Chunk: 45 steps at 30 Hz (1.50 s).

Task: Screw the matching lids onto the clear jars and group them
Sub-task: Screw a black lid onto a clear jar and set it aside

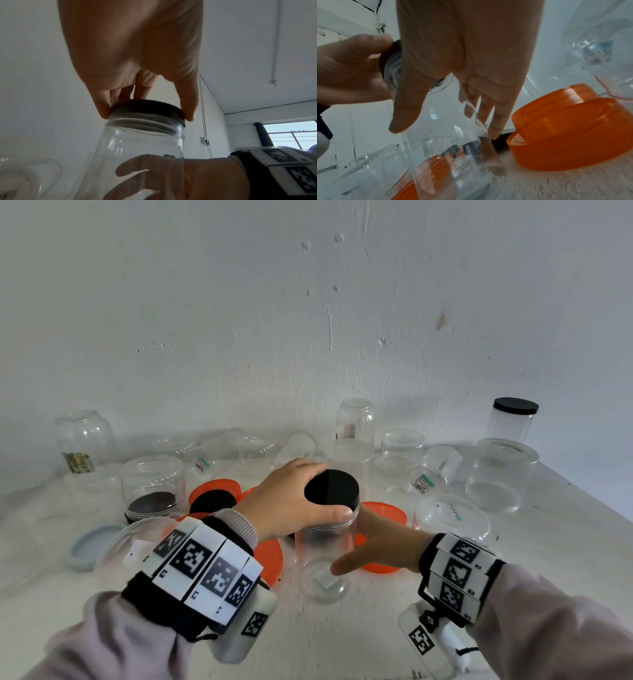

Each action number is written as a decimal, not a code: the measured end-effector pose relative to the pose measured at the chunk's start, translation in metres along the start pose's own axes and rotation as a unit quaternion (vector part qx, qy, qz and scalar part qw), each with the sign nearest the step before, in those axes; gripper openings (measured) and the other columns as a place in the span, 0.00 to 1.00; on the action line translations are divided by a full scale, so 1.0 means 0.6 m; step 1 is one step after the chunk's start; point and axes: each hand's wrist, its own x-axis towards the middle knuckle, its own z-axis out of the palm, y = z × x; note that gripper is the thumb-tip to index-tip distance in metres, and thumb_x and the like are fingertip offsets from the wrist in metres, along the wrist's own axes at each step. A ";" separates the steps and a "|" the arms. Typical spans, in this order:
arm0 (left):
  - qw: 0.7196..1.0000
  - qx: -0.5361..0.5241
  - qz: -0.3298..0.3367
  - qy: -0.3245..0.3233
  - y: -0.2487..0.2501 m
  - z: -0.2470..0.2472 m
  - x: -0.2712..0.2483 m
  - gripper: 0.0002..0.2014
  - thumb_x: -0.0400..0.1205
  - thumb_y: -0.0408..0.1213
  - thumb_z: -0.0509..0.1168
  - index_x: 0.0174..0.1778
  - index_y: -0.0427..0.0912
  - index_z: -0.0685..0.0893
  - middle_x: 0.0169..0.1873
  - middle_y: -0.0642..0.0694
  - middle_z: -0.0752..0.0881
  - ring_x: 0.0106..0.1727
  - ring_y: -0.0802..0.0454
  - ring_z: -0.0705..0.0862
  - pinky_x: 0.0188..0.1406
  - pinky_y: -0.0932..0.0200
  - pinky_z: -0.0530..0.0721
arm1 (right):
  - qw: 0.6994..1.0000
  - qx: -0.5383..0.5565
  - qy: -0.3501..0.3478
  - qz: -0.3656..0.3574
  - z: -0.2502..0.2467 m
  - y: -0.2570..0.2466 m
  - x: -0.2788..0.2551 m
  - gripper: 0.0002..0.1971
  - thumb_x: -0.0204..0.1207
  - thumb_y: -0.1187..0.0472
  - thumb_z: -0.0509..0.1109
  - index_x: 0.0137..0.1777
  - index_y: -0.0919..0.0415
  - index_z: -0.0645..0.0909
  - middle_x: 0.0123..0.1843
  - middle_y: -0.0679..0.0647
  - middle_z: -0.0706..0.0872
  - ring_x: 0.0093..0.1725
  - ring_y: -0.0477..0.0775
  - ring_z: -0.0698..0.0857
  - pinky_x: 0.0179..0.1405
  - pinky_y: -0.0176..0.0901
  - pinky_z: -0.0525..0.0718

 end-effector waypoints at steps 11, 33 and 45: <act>1.000 -0.007 -0.009 -0.007 -0.011 0.009 -0.002 0.48 0.68 0.62 0.72 0.82 0.49 0.61 0.79 0.56 0.64 0.76 0.59 0.65 0.67 0.66 0.62 | 0.999 -0.025 -0.011 0.028 -0.003 0.006 -0.006 0.50 0.62 0.55 0.84 0.78 0.40 0.56 0.65 0.32 0.76 0.70 0.42 0.73 0.67 0.35 0.72; 0.964 -0.260 -0.052 -0.003 -0.084 0.087 -0.022 0.43 0.65 0.48 0.81 0.70 0.67 0.63 0.65 0.63 0.78 0.68 0.61 0.76 0.68 0.58 0.74 | 0.911 -0.406 -0.064 0.001 -0.063 -0.191 0.016 0.42 0.68 0.42 0.76 0.80 0.42 0.59 0.68 0.42 0.69 0.71 0.49 0.70 0.69 0.52 0.74; 0.950 -0.307 -0.052 -0.017 -0.086 0.093 -0.022 0.46 0.66 0.46 0.81 0.75 0.61 0.60 0.72 0.57 0.75 0.74 0.54 0.72 0.77 0.45 0.68 | 0.871 -0.472 -0.122 0.062 -0.065 -0.228 0.034 0.39 0.66 0.46 0.79 0.75 0.37 0.65 0.70 0.44 0.69 0.65 0.59 0.80 0.63 0.55 0.81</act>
